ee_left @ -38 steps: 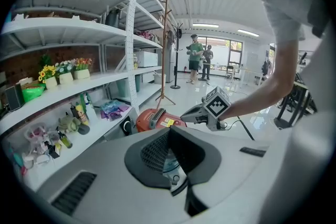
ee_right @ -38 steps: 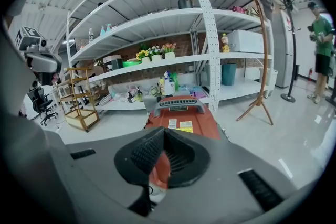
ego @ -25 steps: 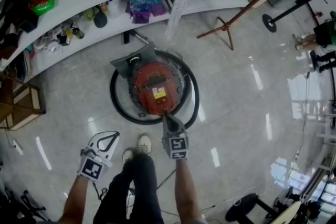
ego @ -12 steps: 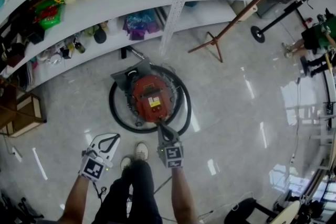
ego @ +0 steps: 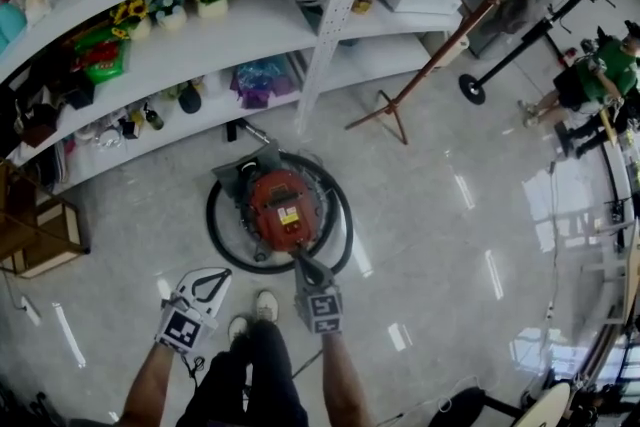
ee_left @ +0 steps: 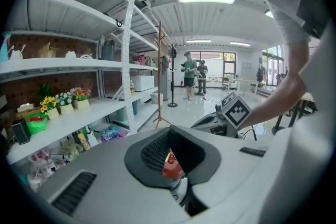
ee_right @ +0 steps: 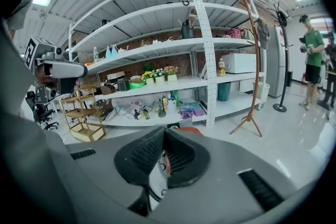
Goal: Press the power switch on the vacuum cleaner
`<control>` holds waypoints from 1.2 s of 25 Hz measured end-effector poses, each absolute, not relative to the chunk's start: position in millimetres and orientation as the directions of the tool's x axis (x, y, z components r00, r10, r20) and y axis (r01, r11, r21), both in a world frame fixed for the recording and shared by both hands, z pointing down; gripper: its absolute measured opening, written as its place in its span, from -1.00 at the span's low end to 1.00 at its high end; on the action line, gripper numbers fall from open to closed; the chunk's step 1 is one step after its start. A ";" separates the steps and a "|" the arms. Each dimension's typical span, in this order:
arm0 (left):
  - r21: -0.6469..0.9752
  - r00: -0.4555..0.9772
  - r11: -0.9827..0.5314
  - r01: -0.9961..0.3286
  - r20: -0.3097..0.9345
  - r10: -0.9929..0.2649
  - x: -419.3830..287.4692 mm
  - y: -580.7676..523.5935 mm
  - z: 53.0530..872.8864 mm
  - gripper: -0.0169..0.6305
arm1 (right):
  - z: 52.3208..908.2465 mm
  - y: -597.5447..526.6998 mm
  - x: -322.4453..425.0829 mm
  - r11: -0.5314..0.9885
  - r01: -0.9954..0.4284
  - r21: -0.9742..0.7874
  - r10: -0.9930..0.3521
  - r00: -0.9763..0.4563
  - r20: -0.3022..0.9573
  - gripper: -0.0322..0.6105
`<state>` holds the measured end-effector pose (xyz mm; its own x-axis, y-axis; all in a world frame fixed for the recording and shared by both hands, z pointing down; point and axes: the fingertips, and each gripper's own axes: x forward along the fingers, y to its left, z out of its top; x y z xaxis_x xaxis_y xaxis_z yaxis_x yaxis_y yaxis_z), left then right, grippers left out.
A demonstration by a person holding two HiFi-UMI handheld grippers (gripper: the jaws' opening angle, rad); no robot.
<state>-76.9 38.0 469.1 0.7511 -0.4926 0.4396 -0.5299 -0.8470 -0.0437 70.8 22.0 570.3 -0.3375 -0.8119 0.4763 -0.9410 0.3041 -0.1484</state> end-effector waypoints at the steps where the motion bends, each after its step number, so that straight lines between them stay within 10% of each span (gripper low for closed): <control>1: -0.041 0.752 -0.848 -0.528 0.441 -0.490 -78.2 40.8 466.0 -0.93 | 566.7 23.8 69.3 0.307 -0.940 -0.146 -0.814 -0.339 0.471 -0.87; 30: -0.034 0.777 -0.830 -0.556 0.331 -0.535 -103.0 54.7 337.5 -0.93 | 414.4 56.4 33.7 0.289 -0.949 -0.124 -0.854 -0.315 0.414 -0.87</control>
<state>-103.0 54.7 337.5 0.7774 -0.5346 0.3313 -0.5563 -0.8303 -0.0345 33.7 56.4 414.4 -0.3145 -0.8543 0.4139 -0.9492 0.2893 -0.1242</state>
